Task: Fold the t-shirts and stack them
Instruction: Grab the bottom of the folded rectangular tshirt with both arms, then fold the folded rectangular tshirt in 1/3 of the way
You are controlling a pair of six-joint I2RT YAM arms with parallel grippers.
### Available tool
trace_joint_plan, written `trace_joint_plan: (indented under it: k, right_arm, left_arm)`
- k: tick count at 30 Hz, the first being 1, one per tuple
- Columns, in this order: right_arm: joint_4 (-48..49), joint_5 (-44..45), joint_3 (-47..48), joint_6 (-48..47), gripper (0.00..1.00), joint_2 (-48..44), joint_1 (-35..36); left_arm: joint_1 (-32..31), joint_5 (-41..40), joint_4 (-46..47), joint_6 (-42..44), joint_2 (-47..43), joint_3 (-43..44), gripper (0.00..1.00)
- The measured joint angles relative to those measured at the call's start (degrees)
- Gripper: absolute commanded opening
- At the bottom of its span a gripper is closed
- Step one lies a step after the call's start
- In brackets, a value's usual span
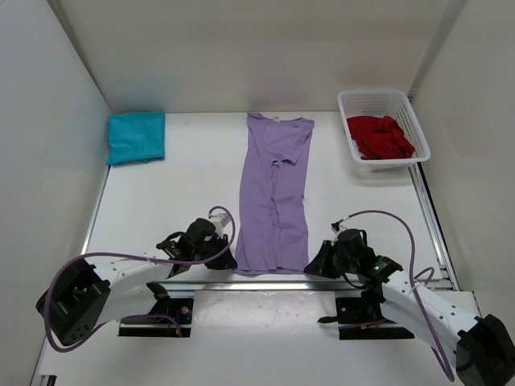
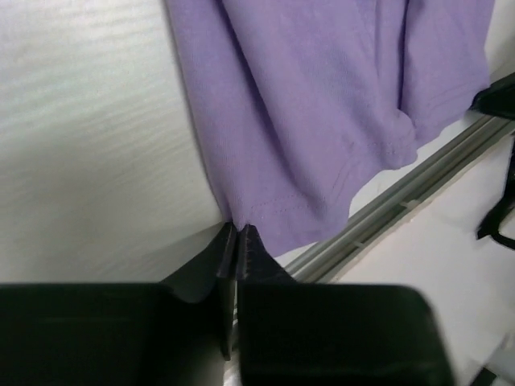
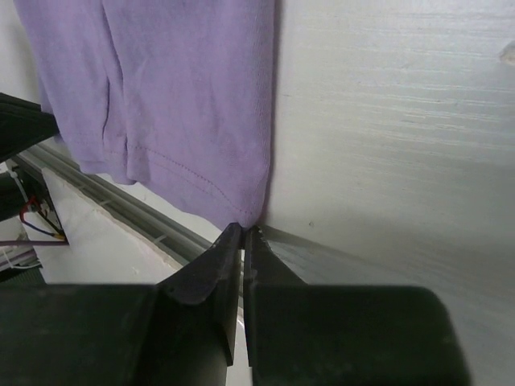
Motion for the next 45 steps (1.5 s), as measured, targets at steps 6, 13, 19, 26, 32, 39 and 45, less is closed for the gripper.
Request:
trace_joint_plan:
  k: [6, 13, 19, 26, 32, 39, 45]
  right_arm:
    - [-3.74, 1.36, 0.17, 0.94, 0.0, -4.85, 4.2]
    - [-8.46, 2.01, 0.2, 6.36, 0.0, -12.04, 10.91]
    - [-12.66, 3.82, 5.31, 5.79, 0.0, -8.79, 12.7]
    - [-9.6, -2.36, 19.47, -8.13, 0.0, 6.4, -9.35]
    - [-4.76, -5.55, 35.54, -18.67, 0.0, 27.58, -19.1]
    - [0.83, -7.74, 50.25, -22.95, 0.0, 47.65, -23.82]
    - [2.34, -9.27, 60.52, -23.91, 0.0, 62.18, -24.7]
  left_arm:
    - [1.11, 1.29, -3.96, -2.49, -11.43, -3.21, 0.0]
    - [4.79, 5.09, -12.02, -9.01, -31.93, -7.28, 0.0]
    - [7.08, 7.26, -17.35, -13.07, -35.69, -9.49, 0.0]
    - [15.1, 8.0, -12.81, -10.14, -17.92, 9.55, 0.0]
    - [22.75, 7.63, -3.61, -7.28, 4.48, 24.65, 0.0]
    - [24.61, 5.62, -1.05, -5.88, 26.29, 39.32, 0.0]
    - [24.63, 3.82, -2.29, -4.55, 40.63, 52.54, 0.0]
